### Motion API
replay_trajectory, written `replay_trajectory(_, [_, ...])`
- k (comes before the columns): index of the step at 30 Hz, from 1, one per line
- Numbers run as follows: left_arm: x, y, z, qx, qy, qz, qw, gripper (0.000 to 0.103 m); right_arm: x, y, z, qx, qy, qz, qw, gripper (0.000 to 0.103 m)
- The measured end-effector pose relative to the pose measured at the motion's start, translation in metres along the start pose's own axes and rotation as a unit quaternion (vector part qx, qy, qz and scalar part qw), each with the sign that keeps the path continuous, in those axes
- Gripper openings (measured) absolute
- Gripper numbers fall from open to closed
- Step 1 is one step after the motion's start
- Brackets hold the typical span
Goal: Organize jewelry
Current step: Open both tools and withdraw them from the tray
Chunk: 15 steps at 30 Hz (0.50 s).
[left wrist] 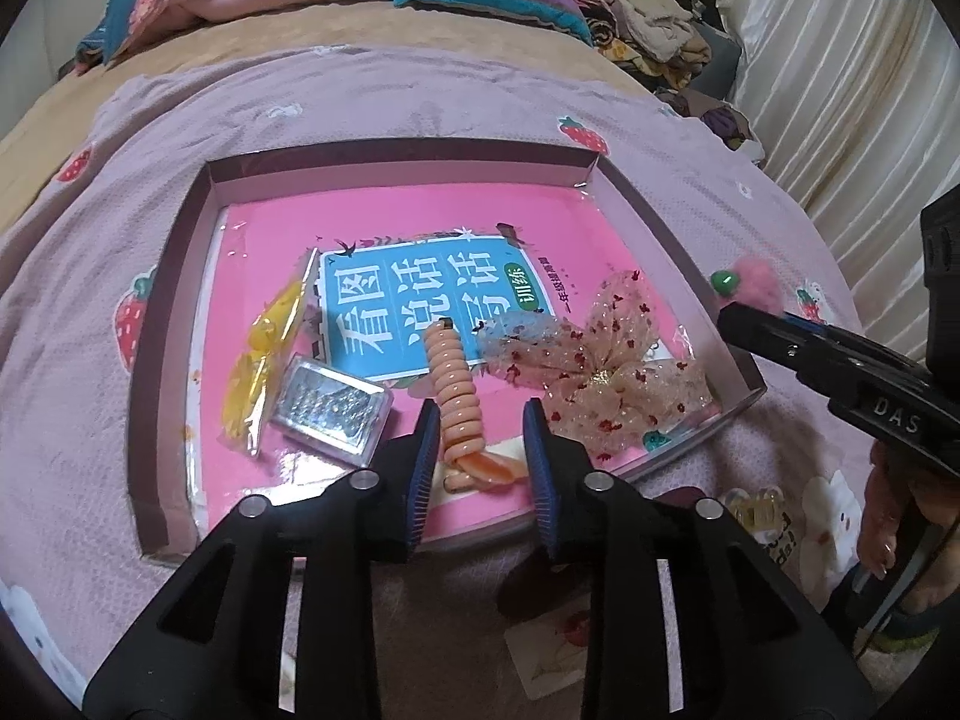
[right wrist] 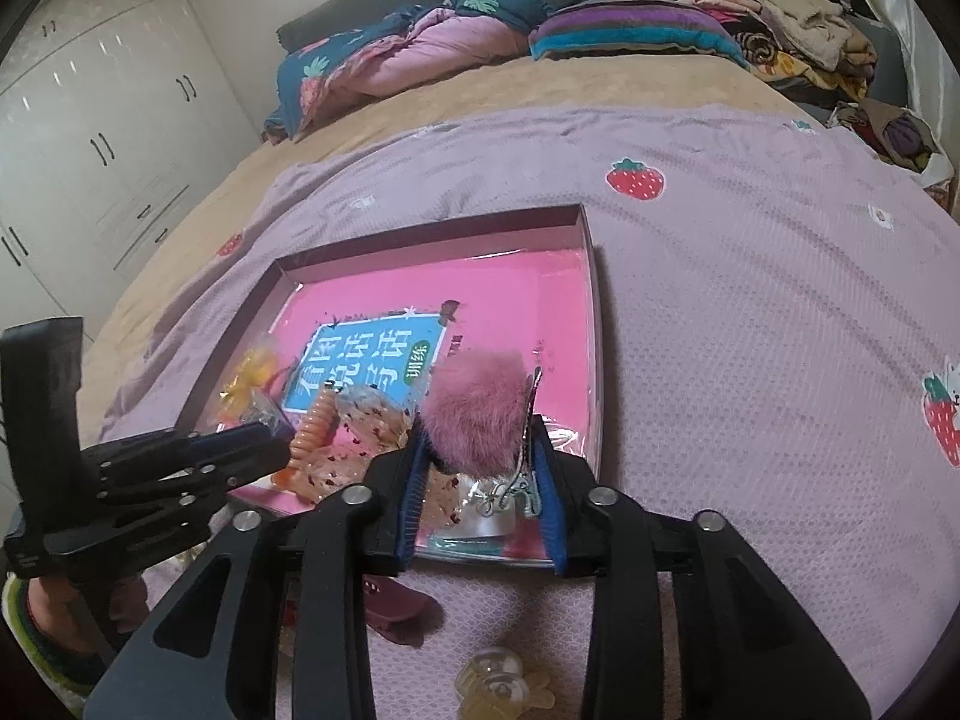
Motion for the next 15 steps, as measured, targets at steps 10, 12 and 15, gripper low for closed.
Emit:
replay_trajectory(10, [-0.019,-0.005,-0.011,0.007,-0.013,-0.001,0.9999,0.03,-0.025,0.006,-0.006,0.006,-0.02,0.016,1.0,0.068])
replay_trajectory(12, [-0.024,-0.005,-0.012,0.005,-0.017,-0.002,0.9998,0.033,-0.035,0.007,-0.009,0.006,-0.03,0.02,0.999,0.073])
replay_trajectory(15, [-0.033,-0.004,-0.014,0.0,-0.024,-0.003,0.9997,0.038,-0.048,0.008,-0.012,0.006,-0.04,0.021,0.999,0.077])
Point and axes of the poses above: each gripper's, at about its wrist camera, not at the fingertips, and x roughly the way its jaws point, y to its left, z to its top, the point moved 3 cm from there along x, roughly the way its jaws point, and after that the axes turned 12 degrees about y, right-handed, at the moved point
